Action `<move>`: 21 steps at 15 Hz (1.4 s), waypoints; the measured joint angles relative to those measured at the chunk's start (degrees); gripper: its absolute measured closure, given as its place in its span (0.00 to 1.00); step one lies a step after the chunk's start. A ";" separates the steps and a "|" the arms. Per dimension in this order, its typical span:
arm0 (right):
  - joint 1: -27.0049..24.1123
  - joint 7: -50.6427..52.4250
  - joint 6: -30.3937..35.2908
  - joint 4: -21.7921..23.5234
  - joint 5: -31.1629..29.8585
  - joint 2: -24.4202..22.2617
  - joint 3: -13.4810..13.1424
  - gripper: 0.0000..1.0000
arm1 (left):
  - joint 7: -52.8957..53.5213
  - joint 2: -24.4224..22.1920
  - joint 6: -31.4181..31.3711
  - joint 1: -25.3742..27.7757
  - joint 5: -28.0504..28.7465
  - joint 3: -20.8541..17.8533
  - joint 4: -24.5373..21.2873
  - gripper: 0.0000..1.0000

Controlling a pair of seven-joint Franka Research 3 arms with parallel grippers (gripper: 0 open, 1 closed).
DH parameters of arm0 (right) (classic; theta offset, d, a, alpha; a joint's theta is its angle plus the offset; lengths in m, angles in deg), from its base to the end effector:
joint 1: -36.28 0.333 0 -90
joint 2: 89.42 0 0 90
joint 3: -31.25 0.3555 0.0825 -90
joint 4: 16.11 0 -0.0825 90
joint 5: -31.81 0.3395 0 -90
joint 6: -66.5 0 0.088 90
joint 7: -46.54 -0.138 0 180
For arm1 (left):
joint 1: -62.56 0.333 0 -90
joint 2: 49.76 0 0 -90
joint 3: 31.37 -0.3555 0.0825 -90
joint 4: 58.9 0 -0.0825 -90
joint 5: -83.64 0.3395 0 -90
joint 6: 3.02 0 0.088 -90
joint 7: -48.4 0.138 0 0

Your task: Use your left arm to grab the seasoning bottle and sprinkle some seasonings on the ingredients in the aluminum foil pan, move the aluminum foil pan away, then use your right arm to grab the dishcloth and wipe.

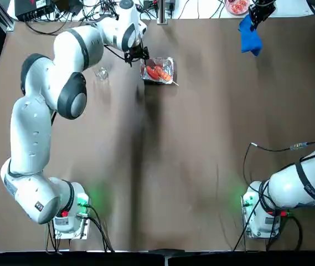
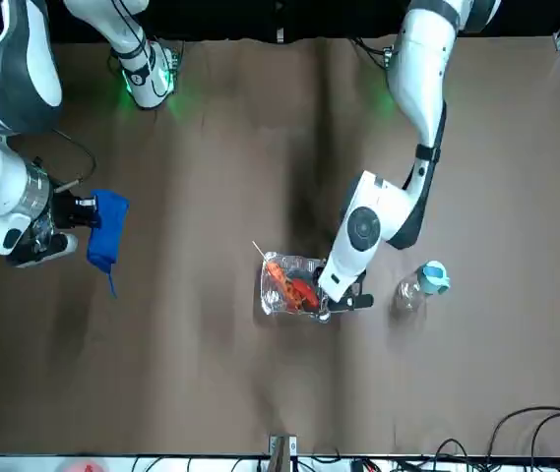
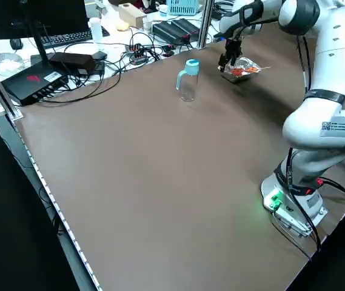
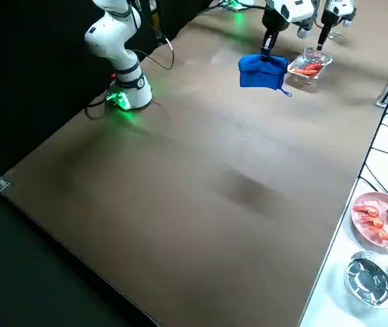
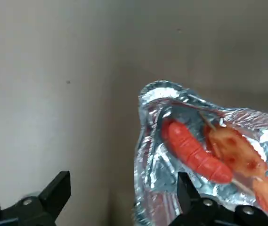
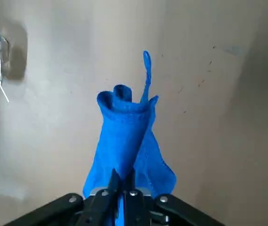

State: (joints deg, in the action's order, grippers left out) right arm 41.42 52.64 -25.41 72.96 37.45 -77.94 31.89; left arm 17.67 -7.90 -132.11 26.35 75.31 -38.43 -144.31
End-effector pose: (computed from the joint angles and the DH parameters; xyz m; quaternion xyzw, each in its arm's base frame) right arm 0.5627 0.0697 0.5349 -0.9911 -0.0977 0.0751 0.0502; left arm 0.6092 -0.3679 0.2704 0.9988 0.0422 0.0085 0.0239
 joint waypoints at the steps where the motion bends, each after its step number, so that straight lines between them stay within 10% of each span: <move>1: 0.00 0.00 0.30 0.02 0.00 0.00 0.00 0.94 | -0.44 1.00 -0.95 -0.01 0.00 0.40 0.41 0.00; 5: 0.01 0.00 0.42 0.06 0.00 0.00 0.01 0.94 | -0.70 3.83 -2.70 -0.01 0.00 0.92 1.09 0.01; 10: 0.06 0.00 0.52 0.09 0.00 0.00 0.08 0.94 | -0.70 4.10 -2.51 0.01 0.00 1.20 1.27 0.51; 16: 0.15 -0.01 0.53 0.17 0.00 0.00 0.26 0.94 | -0.75 4.22 -2.44 0.00 0.00 1.90 1.27 0.60; 19: 0.24 -0.02 0.53 0.27 0.00 0.04 0.26 0.94 | -0.83 4.22 -2.41 0.05 -0.36 1.90 1.27 0.93; 21: 0.30 -0.02 0.52 0.35 0.03 0.06 0.29 0.94 | -0.86 4.22 -2.41 0.06 -0.47 1.90 1.27 0.98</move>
State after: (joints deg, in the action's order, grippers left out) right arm 41.72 52.61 -24.89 73.30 37.47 -77.89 32.18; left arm 16.81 -3.67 -134.52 26.41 74.84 -36.53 -143.04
